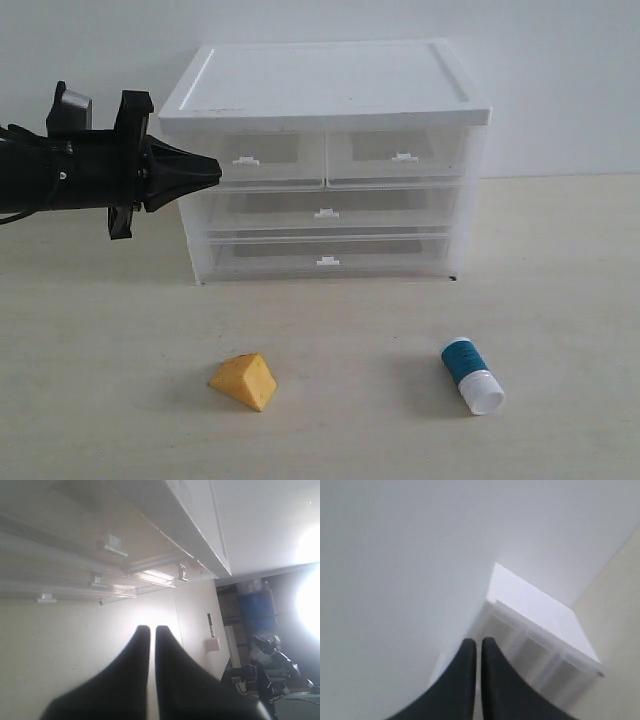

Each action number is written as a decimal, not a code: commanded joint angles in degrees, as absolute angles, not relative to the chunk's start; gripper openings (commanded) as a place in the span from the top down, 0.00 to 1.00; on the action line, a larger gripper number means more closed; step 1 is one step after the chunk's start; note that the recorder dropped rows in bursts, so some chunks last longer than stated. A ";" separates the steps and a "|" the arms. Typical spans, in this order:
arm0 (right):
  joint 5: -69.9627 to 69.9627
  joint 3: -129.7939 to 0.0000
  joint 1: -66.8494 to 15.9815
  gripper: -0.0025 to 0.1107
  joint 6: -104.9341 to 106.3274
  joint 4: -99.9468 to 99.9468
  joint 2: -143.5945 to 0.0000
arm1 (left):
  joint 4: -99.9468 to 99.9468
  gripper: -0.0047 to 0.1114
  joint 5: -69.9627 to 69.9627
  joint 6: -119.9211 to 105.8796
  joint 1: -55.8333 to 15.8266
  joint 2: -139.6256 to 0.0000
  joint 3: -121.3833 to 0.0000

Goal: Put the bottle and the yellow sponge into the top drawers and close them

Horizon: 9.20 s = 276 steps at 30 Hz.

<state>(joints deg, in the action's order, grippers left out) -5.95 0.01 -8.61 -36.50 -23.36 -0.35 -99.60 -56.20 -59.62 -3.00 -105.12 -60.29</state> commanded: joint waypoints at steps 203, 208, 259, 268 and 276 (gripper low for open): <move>-44.61 -32.67 -8.52 0.46 -82.88 79.84 -93.54 | -99.95 0.56 -49.88 -58.67 -3.20 -114.31 -75.05; -35.09 -32.67 -8.52 0.46 -85.06 83.19 -86.52 | -99.95 0.56 -49.88 -58.67 -3.20 -114.31 -75.05; -34.67 -22.64 -17.25 0.98 -57.85 65.37 -88.78 | -99.55 0.56 -49.62 -58.67 -3.20 -114.31 -75.05; -62.07 -25.25 -17.25 0.98 -67.70 68.92 -77.14 | -99.55 0.56 -49.62 -58.67 -3.20 -114.31 -75.05; -45.59 -38.30 -17.25 0.98 -75.09 61.91 -71.75 | -99.55 0.56 -49.67 -58.78 -3.20 -114.31 -75.05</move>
<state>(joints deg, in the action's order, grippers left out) -54.57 -33.74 -17.17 -73.18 63.95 -72.60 -96.54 -52.88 -57.71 -3.40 -113.86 -74.16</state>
